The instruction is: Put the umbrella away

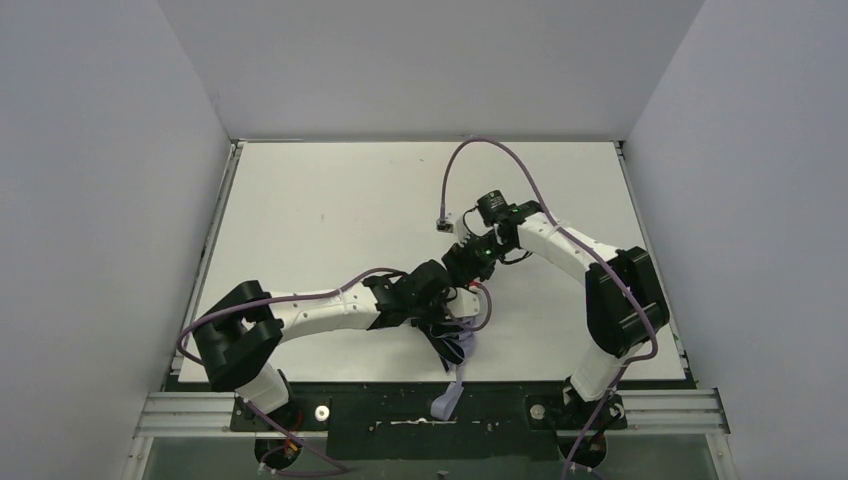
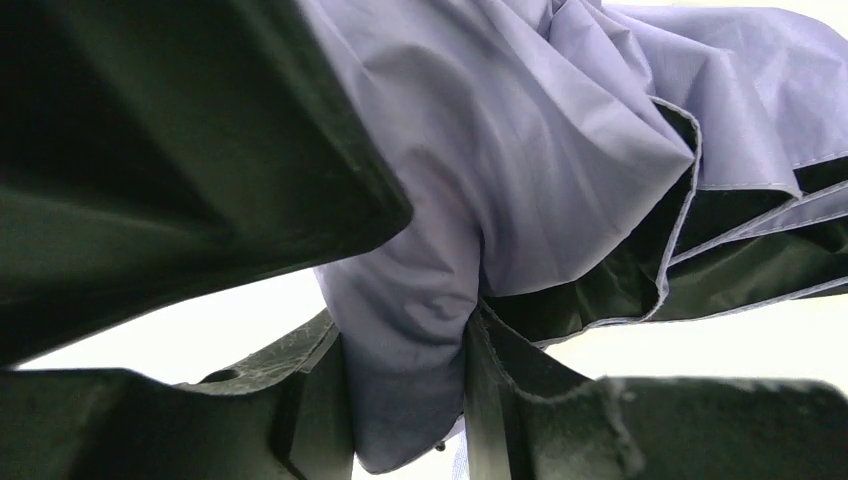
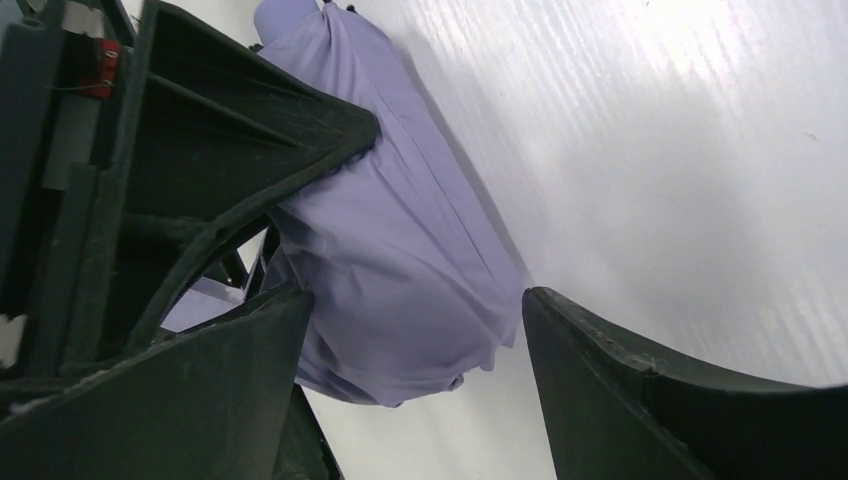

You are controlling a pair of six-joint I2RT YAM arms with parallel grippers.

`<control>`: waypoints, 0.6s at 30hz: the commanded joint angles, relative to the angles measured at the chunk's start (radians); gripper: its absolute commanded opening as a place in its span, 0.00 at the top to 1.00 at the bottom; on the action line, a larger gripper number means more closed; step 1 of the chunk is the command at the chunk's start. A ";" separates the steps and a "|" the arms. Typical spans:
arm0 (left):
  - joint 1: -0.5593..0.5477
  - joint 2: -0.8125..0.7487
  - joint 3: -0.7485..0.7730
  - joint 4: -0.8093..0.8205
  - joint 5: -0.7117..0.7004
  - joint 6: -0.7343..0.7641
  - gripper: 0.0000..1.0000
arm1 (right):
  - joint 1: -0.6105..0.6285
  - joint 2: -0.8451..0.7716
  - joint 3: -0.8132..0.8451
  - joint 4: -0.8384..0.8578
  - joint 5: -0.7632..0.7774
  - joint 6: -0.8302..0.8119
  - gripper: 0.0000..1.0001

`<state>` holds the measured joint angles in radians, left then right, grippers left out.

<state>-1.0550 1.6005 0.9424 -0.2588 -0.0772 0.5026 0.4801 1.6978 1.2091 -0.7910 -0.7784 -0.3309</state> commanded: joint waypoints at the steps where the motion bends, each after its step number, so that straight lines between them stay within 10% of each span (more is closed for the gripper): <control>1: -0.004 -0.014 -0.011 0.002 0.005 0.022 1.00 | 0.035 0.032 0.033 -0.068 -0.026 -0.077 0.21; 15: 0.024 -0.051 -0.029 0.032 -0.036 -0.034 1.00 | 0.075 0.120 0.022 -0.124 0.067 -0.108 0.52; 18: 0.054 -0.100 -0.053 0.069 -0.030 -0.081 0.85 | 0.088 0.110 0.004 -0.105 0.081 -0.109 0.59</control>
<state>-1.0504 1.5814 0.9176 -0.2470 -0.0708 0.4870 0.5369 1.7966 1.2270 -0.8616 -0.7578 -0.4129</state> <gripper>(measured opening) 0.291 0.522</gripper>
